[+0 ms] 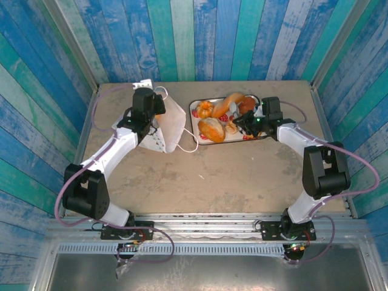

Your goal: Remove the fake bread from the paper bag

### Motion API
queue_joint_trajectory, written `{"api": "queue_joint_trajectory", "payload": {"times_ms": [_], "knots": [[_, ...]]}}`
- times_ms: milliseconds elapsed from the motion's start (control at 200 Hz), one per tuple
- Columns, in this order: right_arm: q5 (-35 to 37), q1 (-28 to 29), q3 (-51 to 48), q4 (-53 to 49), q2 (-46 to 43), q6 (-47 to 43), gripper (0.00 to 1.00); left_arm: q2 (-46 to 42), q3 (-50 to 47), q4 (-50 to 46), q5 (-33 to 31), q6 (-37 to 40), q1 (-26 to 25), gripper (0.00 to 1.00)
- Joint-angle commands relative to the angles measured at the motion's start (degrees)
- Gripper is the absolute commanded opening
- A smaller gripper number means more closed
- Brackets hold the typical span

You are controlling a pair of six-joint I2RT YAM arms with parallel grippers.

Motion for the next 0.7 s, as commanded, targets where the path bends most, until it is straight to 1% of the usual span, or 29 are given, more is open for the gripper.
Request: {"api": "queue_joint_trajectory", "payload": {"times_ms": [0, 180, 290, 456, 691], "knots": [[0.25, -0.21, -1.05, 3.43, -1.68, -0.61, 0.18, -1.45, -0.03, 0.66, 0.55, -0.13, 0.18, 0.00], [2.38, -0.56, -2.54, 5.20, -2.42, -1.66, 0.18, -1.82, -0.20, 0.66, 0.66, -0.08, 0.19, 0.00], [2.24, -1.09, -3.87, 8.37, -2.01, -0.18, 0.18, -1.86, -0.14, 0.62, 1.12, -0.03, 0.10, 0.00], [1.10, -1.18, -4.60, 9.14, -1.28, 1.95, 0.19, -2.41, -0.21, 0.57, 0.95, 0.24, 0.18, 0.00], [-1.86, -0.24, -5.45, 9.03, -2.58, 4.14, 0.20, -2.39, -0.29, 0.83, 1.12, -0.28, 0.18, 0.00]]}}
